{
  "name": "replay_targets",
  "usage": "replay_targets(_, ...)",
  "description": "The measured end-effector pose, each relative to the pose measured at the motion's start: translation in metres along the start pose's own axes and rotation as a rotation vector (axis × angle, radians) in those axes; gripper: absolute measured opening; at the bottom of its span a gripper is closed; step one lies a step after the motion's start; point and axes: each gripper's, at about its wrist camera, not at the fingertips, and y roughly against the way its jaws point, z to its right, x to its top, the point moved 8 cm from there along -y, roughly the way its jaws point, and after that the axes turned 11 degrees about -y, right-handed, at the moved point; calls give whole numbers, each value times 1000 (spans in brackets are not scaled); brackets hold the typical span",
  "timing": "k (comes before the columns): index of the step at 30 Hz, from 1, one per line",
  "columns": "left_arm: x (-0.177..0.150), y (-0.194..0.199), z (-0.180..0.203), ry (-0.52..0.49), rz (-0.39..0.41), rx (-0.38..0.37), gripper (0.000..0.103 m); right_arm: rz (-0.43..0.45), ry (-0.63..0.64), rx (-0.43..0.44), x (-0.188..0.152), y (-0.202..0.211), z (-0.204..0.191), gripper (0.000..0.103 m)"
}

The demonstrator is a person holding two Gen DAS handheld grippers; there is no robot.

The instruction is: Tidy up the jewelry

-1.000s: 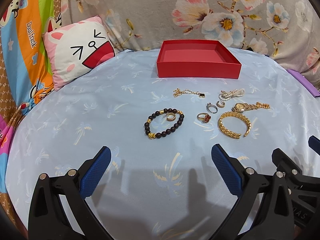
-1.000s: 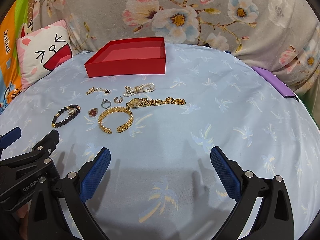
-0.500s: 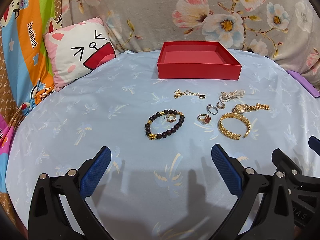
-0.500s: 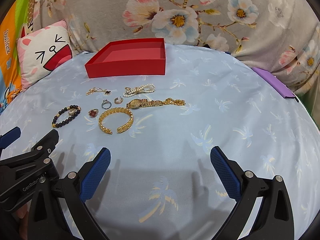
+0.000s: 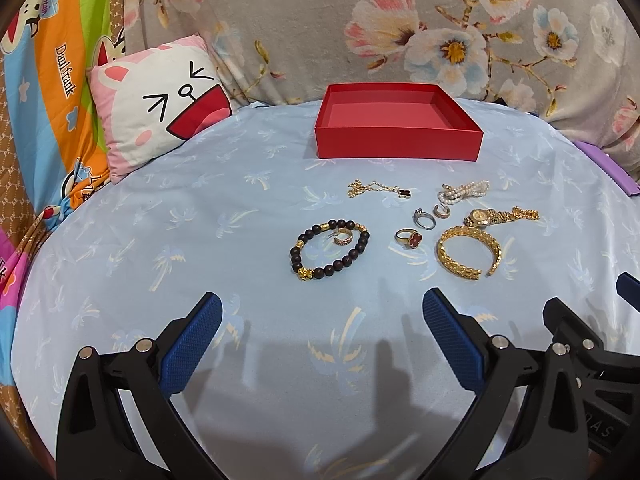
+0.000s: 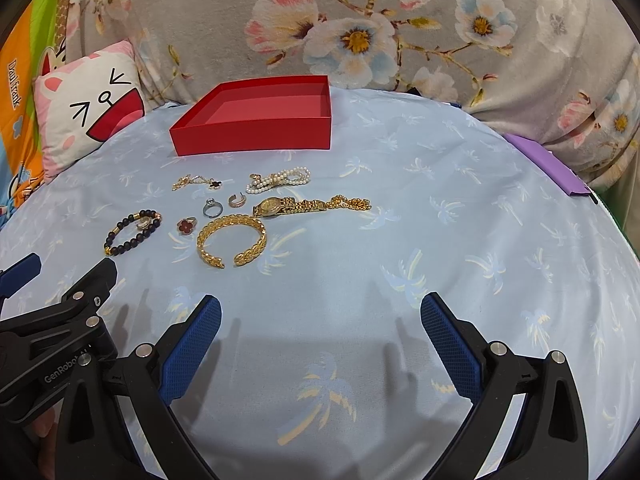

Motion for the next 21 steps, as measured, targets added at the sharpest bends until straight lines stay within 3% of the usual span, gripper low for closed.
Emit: replay_targets(21,1,2,-1,1,2,0,98,2,0,0,0,1,0,98)
